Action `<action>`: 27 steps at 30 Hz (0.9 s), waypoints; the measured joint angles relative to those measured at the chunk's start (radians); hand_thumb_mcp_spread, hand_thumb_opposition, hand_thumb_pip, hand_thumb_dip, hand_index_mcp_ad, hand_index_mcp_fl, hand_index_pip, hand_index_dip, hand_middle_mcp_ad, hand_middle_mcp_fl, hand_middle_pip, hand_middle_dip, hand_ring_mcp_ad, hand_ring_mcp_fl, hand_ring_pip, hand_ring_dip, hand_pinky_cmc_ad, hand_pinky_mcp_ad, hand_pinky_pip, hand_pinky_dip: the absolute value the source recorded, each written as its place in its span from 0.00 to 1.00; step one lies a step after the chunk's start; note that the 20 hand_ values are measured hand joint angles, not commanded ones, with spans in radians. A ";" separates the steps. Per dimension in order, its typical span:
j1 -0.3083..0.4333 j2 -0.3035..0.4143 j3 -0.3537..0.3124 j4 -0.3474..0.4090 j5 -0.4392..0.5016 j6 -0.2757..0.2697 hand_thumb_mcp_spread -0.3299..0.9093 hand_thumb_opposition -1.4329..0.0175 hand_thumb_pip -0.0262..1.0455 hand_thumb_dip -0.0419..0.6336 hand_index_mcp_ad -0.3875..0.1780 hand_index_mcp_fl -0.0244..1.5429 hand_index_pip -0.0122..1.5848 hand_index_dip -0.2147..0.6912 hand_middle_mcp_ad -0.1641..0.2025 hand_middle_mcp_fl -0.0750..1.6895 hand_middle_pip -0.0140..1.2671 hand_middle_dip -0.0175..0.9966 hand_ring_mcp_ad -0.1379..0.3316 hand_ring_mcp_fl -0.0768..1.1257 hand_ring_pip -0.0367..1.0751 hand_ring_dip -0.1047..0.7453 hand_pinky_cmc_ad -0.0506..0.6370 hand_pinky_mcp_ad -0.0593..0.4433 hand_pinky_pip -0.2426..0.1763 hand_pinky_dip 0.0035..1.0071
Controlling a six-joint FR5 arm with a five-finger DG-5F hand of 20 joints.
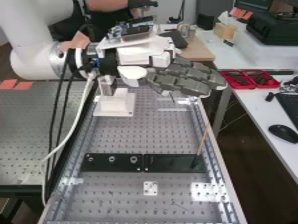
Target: Grab the drill bit and place it in the clear container
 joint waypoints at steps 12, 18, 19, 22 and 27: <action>0.020 0.064 -0.040 0.022 0.024 -0.007 0.78 0.29 0.53 0.50 0.32 0.49 0.77 0.38 0.65 0.18 0.12 0.19 0.83 0.11 0.11 0.10 0.48 0.52 0.37 0.17; 0.035 0.086 -0.058 0.022 0.052 -0.012 0.78 0.29 0.53 0.50 0.32 0.49 0.77 0.38 0.65 0.18 0.12 0.19 0.83 0.12 0.11 0.10 0.48 0.52 0.37 0.17; 0.037 0.089 -0.060 0.022 0.057 -0.013 0.78 0.29 0.53 0.50 0.32 0.49 0.77 0.38 0.65 0.18 0.12 0.19 0.83 0.12 0.11 0.10 0.48 0.52 0.37 0.17; 0.040 0.095 -0.066 0.022 0.053 -0.013 0.78 0.29 0.53 0.50 0.32 0.49 0.77 0.38 0.65 0.18 0.12 0.19 0.83 0.12 0.11 0.10 0.48 0.52 0.37 0.17; 0.042 0.103 -0.075 0.025 0.031 -0.010 0.78 0.29 0.53 0.50 0.32 0.49 0.77 0.38 0.64 0.17 0.12 0.19 0.83 0.12 0.11 0.10 0.48 0.52 0.37 0.17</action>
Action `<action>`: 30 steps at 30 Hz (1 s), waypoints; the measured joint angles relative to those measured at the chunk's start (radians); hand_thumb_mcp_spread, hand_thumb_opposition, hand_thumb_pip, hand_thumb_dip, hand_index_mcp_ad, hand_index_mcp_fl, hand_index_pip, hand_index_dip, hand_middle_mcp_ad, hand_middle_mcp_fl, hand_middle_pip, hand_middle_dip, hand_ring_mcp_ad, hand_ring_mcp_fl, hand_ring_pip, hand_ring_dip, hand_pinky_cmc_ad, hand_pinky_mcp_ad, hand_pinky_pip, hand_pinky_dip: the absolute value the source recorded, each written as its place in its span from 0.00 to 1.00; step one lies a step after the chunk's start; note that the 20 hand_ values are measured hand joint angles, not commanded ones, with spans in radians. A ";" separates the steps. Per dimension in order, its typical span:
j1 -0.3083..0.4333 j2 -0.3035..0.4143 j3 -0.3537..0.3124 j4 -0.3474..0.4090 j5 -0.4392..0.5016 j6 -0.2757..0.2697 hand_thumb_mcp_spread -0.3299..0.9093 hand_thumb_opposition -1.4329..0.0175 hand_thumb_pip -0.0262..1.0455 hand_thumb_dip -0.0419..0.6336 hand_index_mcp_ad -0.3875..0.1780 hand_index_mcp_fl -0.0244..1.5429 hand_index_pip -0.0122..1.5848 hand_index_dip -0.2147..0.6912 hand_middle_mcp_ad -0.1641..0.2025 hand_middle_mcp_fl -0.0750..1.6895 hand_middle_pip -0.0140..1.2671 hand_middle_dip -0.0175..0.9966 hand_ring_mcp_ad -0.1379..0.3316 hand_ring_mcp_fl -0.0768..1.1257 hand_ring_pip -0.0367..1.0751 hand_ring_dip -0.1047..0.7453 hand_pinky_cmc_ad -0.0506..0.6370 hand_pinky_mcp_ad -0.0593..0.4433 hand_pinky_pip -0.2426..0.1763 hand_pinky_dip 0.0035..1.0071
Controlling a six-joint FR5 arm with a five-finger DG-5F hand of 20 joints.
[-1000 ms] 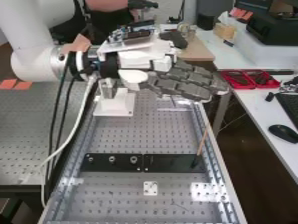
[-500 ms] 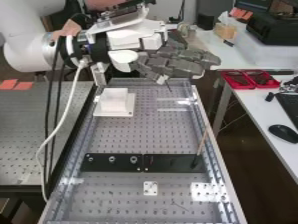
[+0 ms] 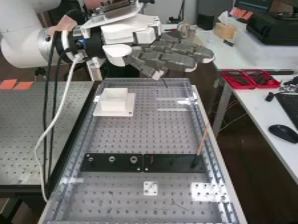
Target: Grab the drill bit and place it in the clear container
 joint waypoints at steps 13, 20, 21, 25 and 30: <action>0.013 0.006 -0.005 -0.007 0.010 0.015 0.78 0.29 0.53 0.50 0.33 0.49 0.77 0.38 0.62 0.19 0.12 0.19 0.83 0.12 0.11 0.10 0.48 0.52 0.37 0.17; 0.044 0.019 -0.012 -0.012 -0.035 0.031 0.78 0.29 0.53 0.50 0.33 0.49 0.77 0.38 0.62 0.19 0.12 0.19 0.83 0.12 0.11 0.10 0.48 0.52 0.37 0.17; 0.049 0.020 -0.013 -0.013 -0.039 0.033 0.78 0.29 0.53 0.50 0.33 0.49 0.77 0.38 0.61 0.19 0.12 0.19 0.83 0.12 0.11 0.10 0.48 0.52 0.37 0.17; 0.072 0.025 -0.018 -0.015 -0.035 0.051 0.78 0.29 0.53 0.50 0.33 0.49 0.76 0.39 0.62 0.19 0.12 0.19 0.83 0.12 0.11 0.10 0.48 0.52 0.37 0.17; 0.096 0.025 -0.022 -0.009 -0.051 0.084 0.78 0.29 0.53 0.50 0.32 0.50 0.76 0.39 0.62 0.19 0.12 0.19 0.83 0.12 0.11 0.10 0.48 0.52 0.37 0.17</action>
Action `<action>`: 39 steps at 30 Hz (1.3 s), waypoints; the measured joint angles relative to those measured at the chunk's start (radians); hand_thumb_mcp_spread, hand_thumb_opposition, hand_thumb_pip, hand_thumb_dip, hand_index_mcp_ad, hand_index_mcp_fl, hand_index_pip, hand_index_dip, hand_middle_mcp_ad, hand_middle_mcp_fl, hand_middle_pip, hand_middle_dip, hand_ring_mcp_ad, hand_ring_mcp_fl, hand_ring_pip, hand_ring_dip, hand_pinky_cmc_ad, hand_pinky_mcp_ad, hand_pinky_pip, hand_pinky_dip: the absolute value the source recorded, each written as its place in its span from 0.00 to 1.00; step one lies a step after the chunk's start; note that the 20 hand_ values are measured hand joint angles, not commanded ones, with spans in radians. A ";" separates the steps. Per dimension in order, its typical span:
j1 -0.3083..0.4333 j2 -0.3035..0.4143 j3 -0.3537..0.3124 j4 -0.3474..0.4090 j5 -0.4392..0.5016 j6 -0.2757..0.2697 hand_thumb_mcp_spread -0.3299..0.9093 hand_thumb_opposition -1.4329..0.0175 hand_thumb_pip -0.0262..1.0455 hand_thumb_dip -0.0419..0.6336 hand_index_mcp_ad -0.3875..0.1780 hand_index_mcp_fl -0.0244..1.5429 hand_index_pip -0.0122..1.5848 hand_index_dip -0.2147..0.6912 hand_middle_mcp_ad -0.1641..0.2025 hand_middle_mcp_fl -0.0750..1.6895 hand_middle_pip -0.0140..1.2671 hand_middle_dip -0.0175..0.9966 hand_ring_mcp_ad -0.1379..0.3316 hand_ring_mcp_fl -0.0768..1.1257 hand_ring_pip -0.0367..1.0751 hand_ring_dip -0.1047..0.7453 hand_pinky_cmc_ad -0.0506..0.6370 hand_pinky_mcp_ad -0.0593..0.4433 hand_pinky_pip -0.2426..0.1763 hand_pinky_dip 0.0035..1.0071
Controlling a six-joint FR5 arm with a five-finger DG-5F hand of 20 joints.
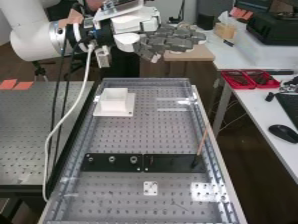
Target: Grab the drill bit and place it in the clear container
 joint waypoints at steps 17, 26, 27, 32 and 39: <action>0.078 -0.033 -0.002 0.013 -0.023 0.106 0.78 0.29 0.53 0.50 0.33 0.50 0.75 0.41 0.63 0.19 0.12 0.19 0.83 0.12 0.11 0.10 0.48 0.52 0.37 0.17; 0.108 -0.092 0.034 -0.014 -0.034 0.130 0.78 0.29 0.52 0.50 0.33 0.51 0.74 0.41 0.63 0.19 0.12 0.19 0.83 0.12 0.11 0.10 0.48 0.52 0.37 0.17; 0.109 -0.096 0.037 -0.016 -0.034 0.130 0.78 0.29 0.52 0.50 0.33 0.51 0.74 0.41 0.63 0.19 0.12 0.19 0.83 0.12 0.11 0.10 0.48 0.52 0.37 0.17; 0.122 -0.146 0.067 -0.048 -0.038 0.127 0.78 0.29 0.52 0.50 0.33 0.51 0.74 0.41 0.63 0.19 0.12 0.19 0.83 0.11 0.11 0.10 0.48 0.52 0.37 0.17; 0.144 -0.205 0.103 -0.095 -0.041 0.107 0.78 0.29 0.52 0.50 0.33 0.51 0.74 0.41 0.63 0.19 0.12 0.19 0.83 0.12 0.11 0.10 0.48 0.52 0.37 0.17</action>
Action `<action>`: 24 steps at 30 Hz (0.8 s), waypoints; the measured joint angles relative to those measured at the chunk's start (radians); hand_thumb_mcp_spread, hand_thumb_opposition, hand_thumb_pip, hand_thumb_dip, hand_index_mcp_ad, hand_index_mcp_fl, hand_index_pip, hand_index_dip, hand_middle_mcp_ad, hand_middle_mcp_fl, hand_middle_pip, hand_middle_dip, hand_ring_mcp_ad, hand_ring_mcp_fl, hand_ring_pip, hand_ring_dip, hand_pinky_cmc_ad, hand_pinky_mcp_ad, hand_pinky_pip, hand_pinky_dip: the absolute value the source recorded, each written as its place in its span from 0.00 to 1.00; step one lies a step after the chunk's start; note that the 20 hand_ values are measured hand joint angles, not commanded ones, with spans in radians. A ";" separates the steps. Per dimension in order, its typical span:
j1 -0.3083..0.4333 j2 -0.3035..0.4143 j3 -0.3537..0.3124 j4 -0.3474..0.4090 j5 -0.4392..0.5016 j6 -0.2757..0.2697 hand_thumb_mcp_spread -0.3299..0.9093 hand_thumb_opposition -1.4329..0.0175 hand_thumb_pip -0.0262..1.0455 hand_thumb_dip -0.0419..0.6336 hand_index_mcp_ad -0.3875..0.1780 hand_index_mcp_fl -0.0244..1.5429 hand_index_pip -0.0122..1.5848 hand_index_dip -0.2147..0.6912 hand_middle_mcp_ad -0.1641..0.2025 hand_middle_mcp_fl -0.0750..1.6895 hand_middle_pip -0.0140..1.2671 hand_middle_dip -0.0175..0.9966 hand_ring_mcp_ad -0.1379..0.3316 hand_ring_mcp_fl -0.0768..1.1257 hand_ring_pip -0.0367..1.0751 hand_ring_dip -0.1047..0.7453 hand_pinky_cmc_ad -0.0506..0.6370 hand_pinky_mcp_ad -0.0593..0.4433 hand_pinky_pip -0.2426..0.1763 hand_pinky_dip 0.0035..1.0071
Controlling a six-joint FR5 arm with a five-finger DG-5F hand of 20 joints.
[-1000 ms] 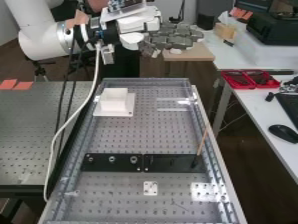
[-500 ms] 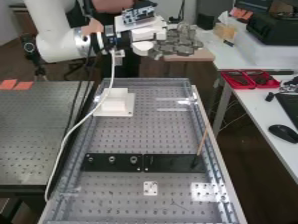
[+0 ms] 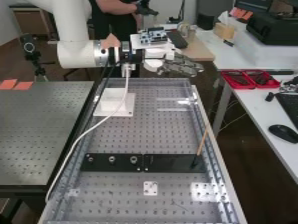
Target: Grab the drill bit and place it in the clear container
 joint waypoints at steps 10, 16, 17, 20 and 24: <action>0.032 -0.069 0.048 -0.057 0.004 -0.024 0.78 0.29 0.52 0.50 0.33 0.51 0.74 0.41 0.63 0.19 0.12 0.19 0.83 0.12 0.11 0.10 0.48 0.52 0.37 0.17; 0.051 -0.110 0.076 -0.081 0.018 -0.052 0.78 0.29 0.52 0.50 0.33 0.51 0.74 0.41 0.63 0.19 0.12 0.20 0.83 0.11 0.11 0.10 0.48 0.52 0.37 0.17; 0.054 -0.116 0.079 -0.083 0.021 -0.059 0.78 0.29 0.52 0.50 0.33 0.51 0.74 0.41 0.63 0.19 0.12 0.20 0.83 0.11 0.11 0.10 0.48 0.52 0.37 0.17; 0.059 -0.129 0.084 -0.087 0.035 -0.073 0.78 0.29 0.52 0.50 0.33 0.51 0.74 0.41 0.63 0.19 0.12 0.20 0.83 0.11 0.11 0.10 0.48 0.52 0.37 0.17; 0.063 -0.137 0.085 -0.083 0.062 -0.095 0.78 0.29 0.52 0.50 0.33 0.51 0.74 0.41 0.63 0.19 0.12 0.20 0.83 0.12 0.11 0.10 0.48 0.52 0.37 0.17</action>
